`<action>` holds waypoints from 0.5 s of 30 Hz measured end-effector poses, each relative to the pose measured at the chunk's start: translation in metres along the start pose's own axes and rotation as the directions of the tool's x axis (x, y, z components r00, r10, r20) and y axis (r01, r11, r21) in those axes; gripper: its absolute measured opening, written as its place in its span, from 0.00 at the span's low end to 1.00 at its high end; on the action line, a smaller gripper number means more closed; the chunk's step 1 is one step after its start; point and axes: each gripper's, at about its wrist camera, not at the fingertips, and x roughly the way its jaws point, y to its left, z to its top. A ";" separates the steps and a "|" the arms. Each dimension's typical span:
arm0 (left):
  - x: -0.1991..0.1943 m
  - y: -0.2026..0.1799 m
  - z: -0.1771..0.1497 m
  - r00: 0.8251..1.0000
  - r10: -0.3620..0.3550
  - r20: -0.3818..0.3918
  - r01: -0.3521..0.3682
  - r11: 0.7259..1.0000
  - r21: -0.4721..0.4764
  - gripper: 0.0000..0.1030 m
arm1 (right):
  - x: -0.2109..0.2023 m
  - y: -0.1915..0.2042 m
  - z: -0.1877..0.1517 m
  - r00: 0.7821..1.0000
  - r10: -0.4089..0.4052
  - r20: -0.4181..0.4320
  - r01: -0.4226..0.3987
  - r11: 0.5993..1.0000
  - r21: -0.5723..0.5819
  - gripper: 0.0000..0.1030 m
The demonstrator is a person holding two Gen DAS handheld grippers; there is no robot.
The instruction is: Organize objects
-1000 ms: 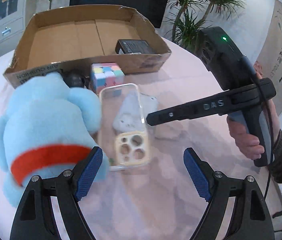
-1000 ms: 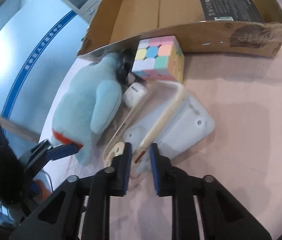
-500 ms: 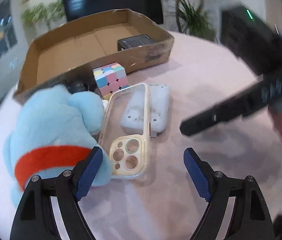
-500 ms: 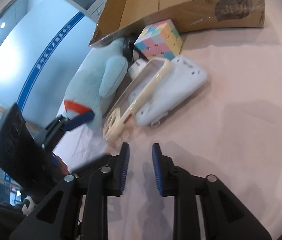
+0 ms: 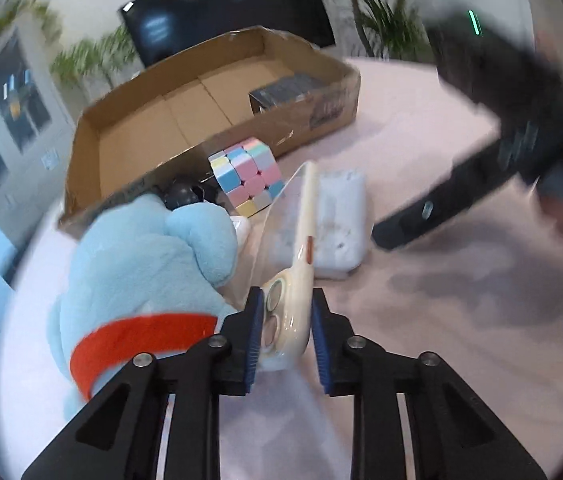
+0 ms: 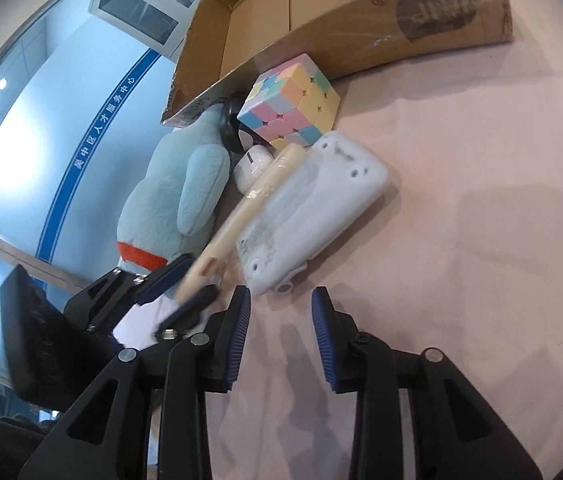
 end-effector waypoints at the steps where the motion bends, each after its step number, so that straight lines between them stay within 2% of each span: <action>1: -0.007 0.005 0.001 0.999 -0.036 0.001 0.036 0.998 -0.050 0.14 | -0.001 0.001 -0.001 1.000 0.003 0.000 -0.003 1.000 -0.004 0.28; 3: -0.026 0.021 -0.003 0.989 -0.149 0.014 0.148 0.968 -0.200 0.14 | -0.004 0.004 -0.005 1.000 0.009 -0.007 -0.009 1.000 -0.016 0.28; 4: -0.035 0.029 -0.006 0.981 -0.193 0.027 0.193 0.944 -0.266 0.14 | -0.007 0.007 -0.009 1.000 0.020 -0.007 -0.020 1.000 -0.021 0.28; 6: -0.049 0.041 -0.020 0.956 -0.287 0.054 0.285 0.874 -0.393 0.14 | -0.011 0.015 -0.018 0.999 0.032 -0.010 -0.032 0.999 -0.035 0.28; 8: -0.055 0.053 -0.042 0.932 -0.352 0.087 0.345 0.784 -0.516 0.13 | -0.009 0.024 -0.027 1.000 0.014 -0.017 -0.015 0.998 -0.059 0.28; 10: -0.059 0.063 -0.066 0.923 -0.367 0.114 0.357 0.708 -0.610 0.12 | -0.003 0.031 -0.034 1.000 0.009 -0.025 -0.011 0.997 -0.075 0.28; 11: -0.058 0.067 -0.082 0.924 -0.366 0.109 0.342 0.665 -0.664 0.12 | 0.001 0.033 -0.038 0.999 0.017 -0.031 -0.019 0.998 -0.067 0.28; 12: -0.058 0.068 -0.095 0.937 -0.335 0.096 0.303 0.648 -0.698 0.12 | 0.006 0.036 -0.041 0.999 0.025 -0.042 -0.028 0.998 -0.062 0.28; 13: -0.058 0.069 -0.107 0.956 -0.288 0.049 0.235 0.660 -0.714 0.12 | 0.008 0.038 -0.044 0.998 0.029 -0.050 -0.032 0.997 -0.065 0.28; 14: -0.056 0.066 -0.118 0.970 -0.242 -0.016 0.159 0.683 -0.713 0.12 | 0.013 0.043 -0.048 0.998 0.017 -0.055 -0.021 0.997 -0.070 0.28; 15: -0.056 0.064 -0.125 0.973 -0.229 -0.040 0.131 0.682 -0.719 0.13 | 0.015 0.045 -0.051 0.999 -0.002 -0.053 -0.003 0.997 -0.083 0.28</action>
